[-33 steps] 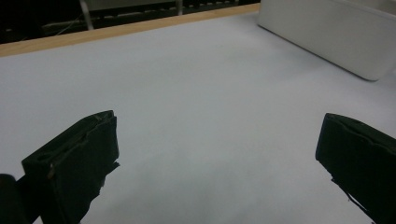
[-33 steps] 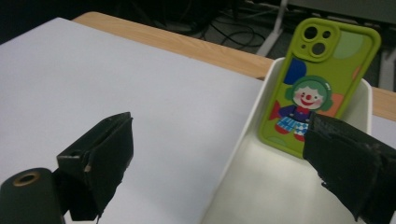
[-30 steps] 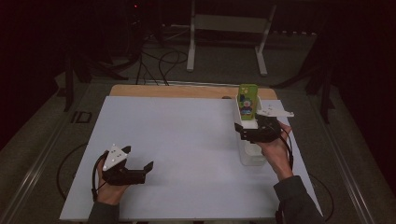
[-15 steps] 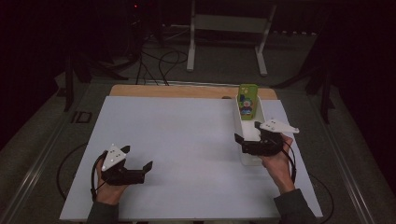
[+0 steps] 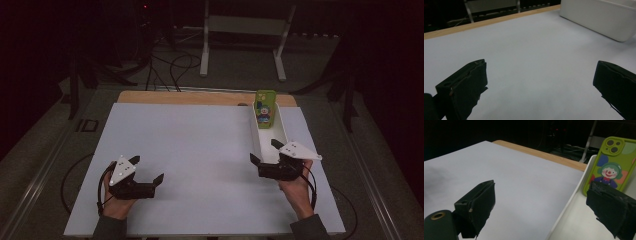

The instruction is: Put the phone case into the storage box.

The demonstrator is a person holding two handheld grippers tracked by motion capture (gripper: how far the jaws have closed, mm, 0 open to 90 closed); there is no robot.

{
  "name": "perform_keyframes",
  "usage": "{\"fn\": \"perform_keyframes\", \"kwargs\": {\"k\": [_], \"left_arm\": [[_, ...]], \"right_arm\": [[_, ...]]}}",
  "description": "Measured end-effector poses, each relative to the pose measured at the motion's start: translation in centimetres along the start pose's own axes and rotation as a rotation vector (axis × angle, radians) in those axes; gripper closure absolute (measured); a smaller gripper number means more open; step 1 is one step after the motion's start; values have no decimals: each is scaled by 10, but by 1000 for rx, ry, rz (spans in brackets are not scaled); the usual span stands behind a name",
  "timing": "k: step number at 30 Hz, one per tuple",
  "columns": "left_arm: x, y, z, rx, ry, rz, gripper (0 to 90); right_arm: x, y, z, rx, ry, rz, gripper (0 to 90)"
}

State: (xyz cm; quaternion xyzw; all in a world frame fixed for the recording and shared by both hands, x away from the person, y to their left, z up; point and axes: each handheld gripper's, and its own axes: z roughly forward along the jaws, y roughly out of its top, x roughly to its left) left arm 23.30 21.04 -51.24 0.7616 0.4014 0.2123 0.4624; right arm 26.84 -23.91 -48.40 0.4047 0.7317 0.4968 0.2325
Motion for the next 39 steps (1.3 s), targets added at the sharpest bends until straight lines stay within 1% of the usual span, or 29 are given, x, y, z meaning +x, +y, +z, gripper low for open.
{"fn": "perform_keyframes", "kwargs": {"k": [1,2,6,8,10,11,14,16,22,26,28,35,39], "left_arm": [[0,0,-1,-7,-1,6,0],[0,0,-1,-12,-2,4,0],[1,-1,-2,-11,3,7,0],[2,-2,-3,-14,2,11,0],[2,-3,-4,-19,-1,16,0],[2,-3,-5,-24,-4,18,0],[2,-4,-6,-26,-4,22,0],[3,-6,-8,-27,-4,24,0],[6,-10,-14,-39,-1,24,0],[8,-13,-17,-46,-1,19,0],[9,-13,-19,-55,0,14,0],[10,-15,-24,-67,1,11,0],[11,-16,-24,-68,0,12,0]], "right_arm": [[0,-1,0,-1,0,1,84],[1,-4,-2,-13,1,4,84],[4,-14,-5,-31,14,11,84],[7,-20,-6,-32,20,2,85],[10,-24,-7,-35,17,-16,84],[10,-25,-7,-38,17,-18,85],[14,-30,-12,-69,17,-25,86],[17,-35,-15,-76,7,-38,86],[18,-45,-21,-80,12,-21,87],[19,-47,-21,-80,17,-18,87],[20,-52,-22,-85,30,-19,87],[21,-55,-27,-99,31,-14,87],[18,-57,-30,-104,33,-14,93]]}}
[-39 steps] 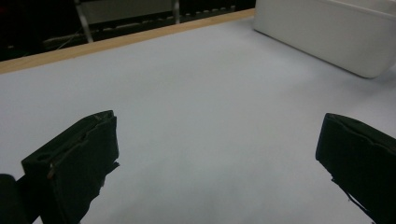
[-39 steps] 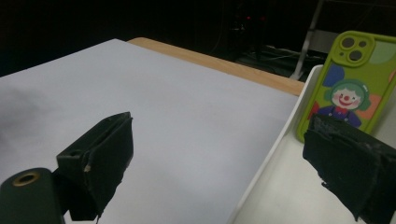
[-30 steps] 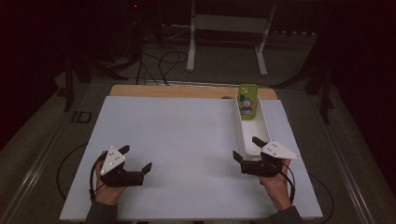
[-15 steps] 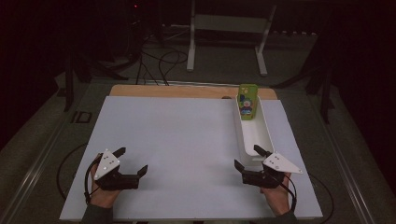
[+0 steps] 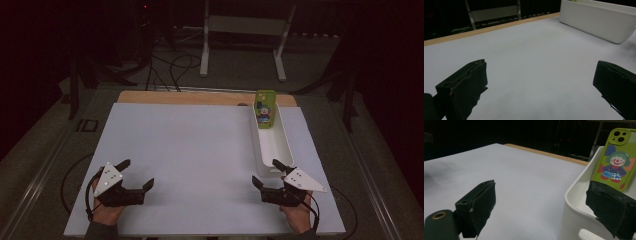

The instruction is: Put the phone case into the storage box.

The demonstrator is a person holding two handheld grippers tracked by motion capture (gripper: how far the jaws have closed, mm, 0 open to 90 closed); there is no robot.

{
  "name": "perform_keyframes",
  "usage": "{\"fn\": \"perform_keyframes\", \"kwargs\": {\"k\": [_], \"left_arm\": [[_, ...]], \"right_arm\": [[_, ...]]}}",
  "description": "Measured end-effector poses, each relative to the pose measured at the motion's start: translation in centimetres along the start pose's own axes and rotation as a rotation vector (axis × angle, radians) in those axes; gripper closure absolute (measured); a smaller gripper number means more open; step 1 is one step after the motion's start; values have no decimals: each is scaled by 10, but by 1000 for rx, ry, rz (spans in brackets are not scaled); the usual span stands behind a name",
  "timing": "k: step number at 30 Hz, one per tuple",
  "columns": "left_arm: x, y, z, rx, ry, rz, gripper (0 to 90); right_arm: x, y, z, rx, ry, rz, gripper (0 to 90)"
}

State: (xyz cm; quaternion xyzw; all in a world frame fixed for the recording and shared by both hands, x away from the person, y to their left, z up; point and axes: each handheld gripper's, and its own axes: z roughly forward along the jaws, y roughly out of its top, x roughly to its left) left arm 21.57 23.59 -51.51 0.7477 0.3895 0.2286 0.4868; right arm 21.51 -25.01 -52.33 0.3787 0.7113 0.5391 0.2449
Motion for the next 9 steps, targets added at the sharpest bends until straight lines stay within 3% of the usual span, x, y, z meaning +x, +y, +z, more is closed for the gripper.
{"fn": "perform_keyframes", "kwargs": {"k": [9], "left_arm": [[0,-1,0,-4,-2,2,0]], "right_arm": [[-3,-2,0,3,5,-2,95]]}}
